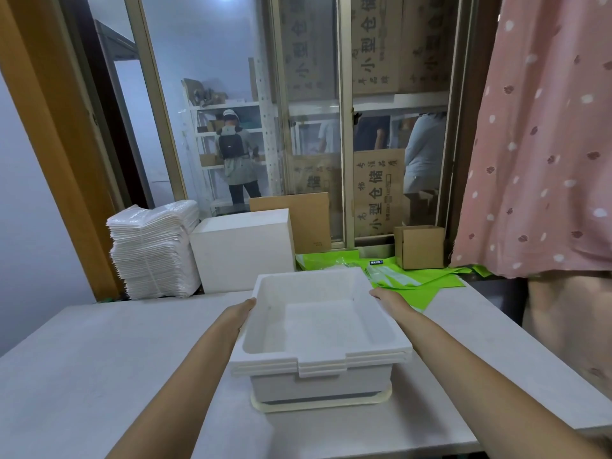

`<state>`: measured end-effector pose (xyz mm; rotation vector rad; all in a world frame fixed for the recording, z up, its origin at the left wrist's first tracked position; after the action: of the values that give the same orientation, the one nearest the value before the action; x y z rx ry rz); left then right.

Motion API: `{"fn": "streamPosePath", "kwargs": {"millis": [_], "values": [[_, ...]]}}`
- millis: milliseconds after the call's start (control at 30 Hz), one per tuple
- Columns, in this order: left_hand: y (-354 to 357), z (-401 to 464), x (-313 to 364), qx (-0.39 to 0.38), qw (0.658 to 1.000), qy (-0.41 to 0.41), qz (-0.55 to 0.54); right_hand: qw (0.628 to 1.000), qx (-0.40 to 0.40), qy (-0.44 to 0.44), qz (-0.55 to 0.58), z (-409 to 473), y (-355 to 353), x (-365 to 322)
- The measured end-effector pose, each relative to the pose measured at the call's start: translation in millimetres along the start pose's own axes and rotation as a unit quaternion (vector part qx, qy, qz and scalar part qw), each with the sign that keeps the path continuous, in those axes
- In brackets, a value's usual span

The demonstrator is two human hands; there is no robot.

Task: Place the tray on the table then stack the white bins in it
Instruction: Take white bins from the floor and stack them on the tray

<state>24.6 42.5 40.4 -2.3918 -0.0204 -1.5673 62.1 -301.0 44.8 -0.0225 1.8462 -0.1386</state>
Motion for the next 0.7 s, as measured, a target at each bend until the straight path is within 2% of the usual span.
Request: {"fn": "streamPosePath", "kwargs": {"millis": [133,267,333,533,700], "values": [[-3,-4,13,0.027,0.995,0.029,0.096,0.999,0.0,-0.035,-0.026,3,-1,-7],[1,-5,38,0.04,0.976,0.145,0.158,0.987,-0.001,-0.066,-0.146,4,-1,-17],[5,-9,44,0.028,0.964,0.174,0.198,0.974,-0.016,-0.085,-0.211,2,4,-24],[7,-4,44,0.035,0.953,0.171,0.248,0.942,0.012,-0.135,-0.308,3,4,-35],[13,1,46,0.013,0.946,0.149,0.287,0.914,0.011,-0.125,-0.387,3,7,-39]]}}
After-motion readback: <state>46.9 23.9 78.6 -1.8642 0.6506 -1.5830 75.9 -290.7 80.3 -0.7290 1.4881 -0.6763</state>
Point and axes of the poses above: each hand's wrist, its own z-axis towards the middle knuckle, its own y-axis out of the palm, x = y × z, the point moved 10 cm from there along z, towards the middle knuckle, and after that the axes turned 4 degrees about -x, right-handed, at the moved point
